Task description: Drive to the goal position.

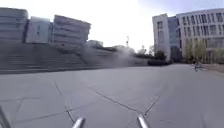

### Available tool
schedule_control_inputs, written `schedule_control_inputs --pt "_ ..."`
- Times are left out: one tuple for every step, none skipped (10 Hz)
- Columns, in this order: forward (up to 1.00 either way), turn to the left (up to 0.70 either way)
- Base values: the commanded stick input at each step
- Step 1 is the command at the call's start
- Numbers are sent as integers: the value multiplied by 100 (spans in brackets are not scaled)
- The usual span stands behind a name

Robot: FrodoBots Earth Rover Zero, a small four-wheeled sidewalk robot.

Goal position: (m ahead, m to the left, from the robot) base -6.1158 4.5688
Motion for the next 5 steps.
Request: schedule_control_inputs --pt "100 27" --pt "100 27" --pt "100 27" --pt "100 27" --pt "100 27"
